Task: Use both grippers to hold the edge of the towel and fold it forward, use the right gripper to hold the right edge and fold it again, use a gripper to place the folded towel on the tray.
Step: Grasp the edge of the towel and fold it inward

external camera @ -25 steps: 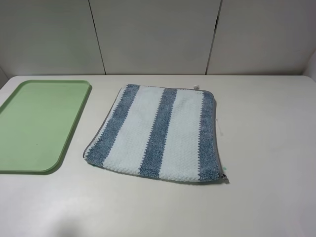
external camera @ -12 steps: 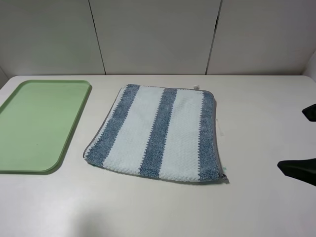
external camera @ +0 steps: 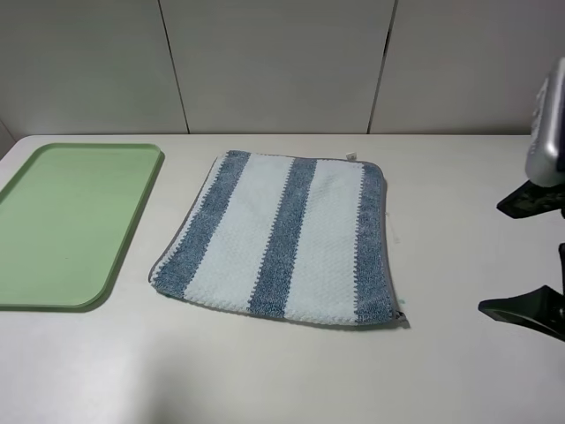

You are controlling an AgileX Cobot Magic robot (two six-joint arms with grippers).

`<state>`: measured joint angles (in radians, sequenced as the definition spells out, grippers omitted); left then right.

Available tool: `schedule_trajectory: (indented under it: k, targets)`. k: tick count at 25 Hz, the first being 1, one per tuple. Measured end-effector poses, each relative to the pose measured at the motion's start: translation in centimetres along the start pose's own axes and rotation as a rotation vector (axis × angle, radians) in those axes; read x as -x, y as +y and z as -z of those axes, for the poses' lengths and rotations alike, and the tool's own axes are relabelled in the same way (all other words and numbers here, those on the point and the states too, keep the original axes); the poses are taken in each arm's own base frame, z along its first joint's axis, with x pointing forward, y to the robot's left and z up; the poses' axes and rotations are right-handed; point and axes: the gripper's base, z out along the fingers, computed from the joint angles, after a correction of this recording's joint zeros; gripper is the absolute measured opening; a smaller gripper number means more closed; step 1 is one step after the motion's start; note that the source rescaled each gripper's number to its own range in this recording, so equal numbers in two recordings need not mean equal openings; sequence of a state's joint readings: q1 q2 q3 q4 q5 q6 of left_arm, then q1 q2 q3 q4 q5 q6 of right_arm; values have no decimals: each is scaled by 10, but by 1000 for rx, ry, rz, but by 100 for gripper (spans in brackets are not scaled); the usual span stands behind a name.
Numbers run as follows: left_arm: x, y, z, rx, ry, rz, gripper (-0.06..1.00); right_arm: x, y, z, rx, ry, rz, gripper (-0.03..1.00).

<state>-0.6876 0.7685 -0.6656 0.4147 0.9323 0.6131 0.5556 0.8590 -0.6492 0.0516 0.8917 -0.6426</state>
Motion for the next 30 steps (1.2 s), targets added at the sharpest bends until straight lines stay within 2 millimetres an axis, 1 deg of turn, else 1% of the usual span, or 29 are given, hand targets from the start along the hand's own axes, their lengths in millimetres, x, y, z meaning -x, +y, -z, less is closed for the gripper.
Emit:
schedule_trajectory:
  k: [7, 11, 20, 30]
  targets:
    - [25, 7, -40, -70, 79, -99, 97, 2, -8, -16, -9, 70, 56, 100]
    - [37, 7, -58, -93, 75, -131, 97, 2, -10, -23, -8, 104, 111, 100]
    - [54, 7, -85, -119, 41, -242, 97, 6, -17, -48, 16, 170, 172, 100]
    - [67, 2, -114, -156, 26, -347, 97, 8, -22, -77, 47, 234, 232, 100]
